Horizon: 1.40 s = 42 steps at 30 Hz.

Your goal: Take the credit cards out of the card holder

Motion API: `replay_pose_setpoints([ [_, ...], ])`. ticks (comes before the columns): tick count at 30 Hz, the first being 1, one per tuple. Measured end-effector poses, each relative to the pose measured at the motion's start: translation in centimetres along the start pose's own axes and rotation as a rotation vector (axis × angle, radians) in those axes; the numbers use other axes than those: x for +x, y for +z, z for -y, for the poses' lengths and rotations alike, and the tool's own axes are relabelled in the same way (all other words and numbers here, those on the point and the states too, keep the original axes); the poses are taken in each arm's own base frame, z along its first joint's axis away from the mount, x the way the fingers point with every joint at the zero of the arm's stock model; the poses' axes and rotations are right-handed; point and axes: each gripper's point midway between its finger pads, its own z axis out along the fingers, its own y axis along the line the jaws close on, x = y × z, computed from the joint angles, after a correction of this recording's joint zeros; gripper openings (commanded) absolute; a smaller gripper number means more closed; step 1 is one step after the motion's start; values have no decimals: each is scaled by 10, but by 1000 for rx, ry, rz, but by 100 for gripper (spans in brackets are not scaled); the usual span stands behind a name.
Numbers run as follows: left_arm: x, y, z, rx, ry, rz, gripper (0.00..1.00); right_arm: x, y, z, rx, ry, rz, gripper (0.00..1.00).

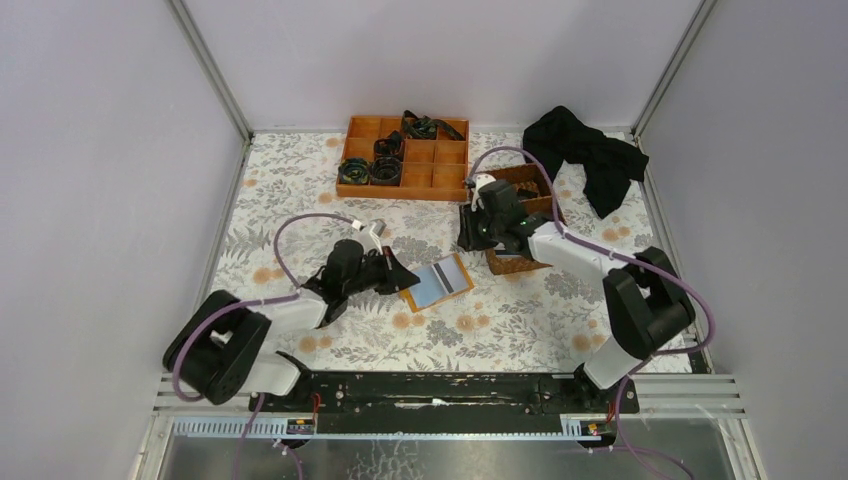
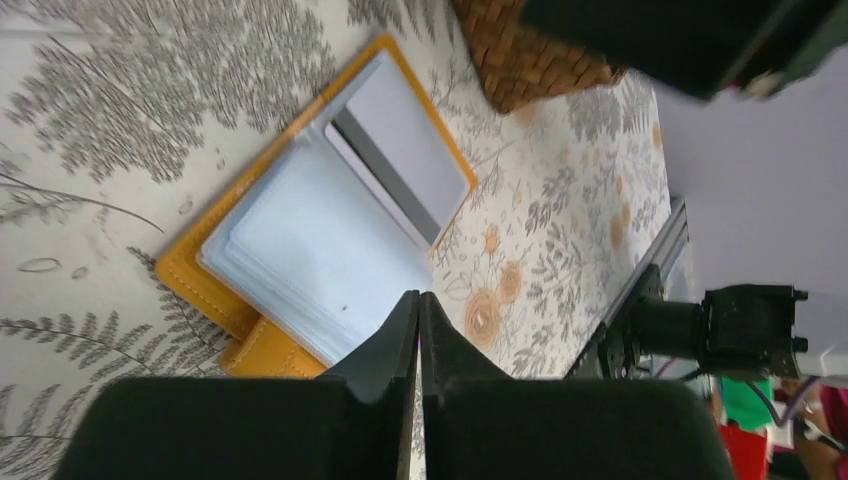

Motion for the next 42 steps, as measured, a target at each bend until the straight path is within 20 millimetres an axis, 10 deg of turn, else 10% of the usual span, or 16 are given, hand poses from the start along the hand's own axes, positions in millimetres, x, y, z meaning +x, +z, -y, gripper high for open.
replay_pose_setpoints([
  [4,-21,-6,1,-57,51,92,27,19,18,-4,-10,-1,-50,37],
  [7,-35,-6,-3,-144,89,139,70,32,28,0,1,4,-85,37],
  [11,-55,-11,4,-239,171,234,100,43,34,4,14,9,-118,37],
  [24,-49,-2,-38,-388,52,200,90,77,38,-25,-31,-28,-177,37],
  [42,-25,9,29,-12,-14,93,76,82,26,-38,-29,-34,-173,33],
])
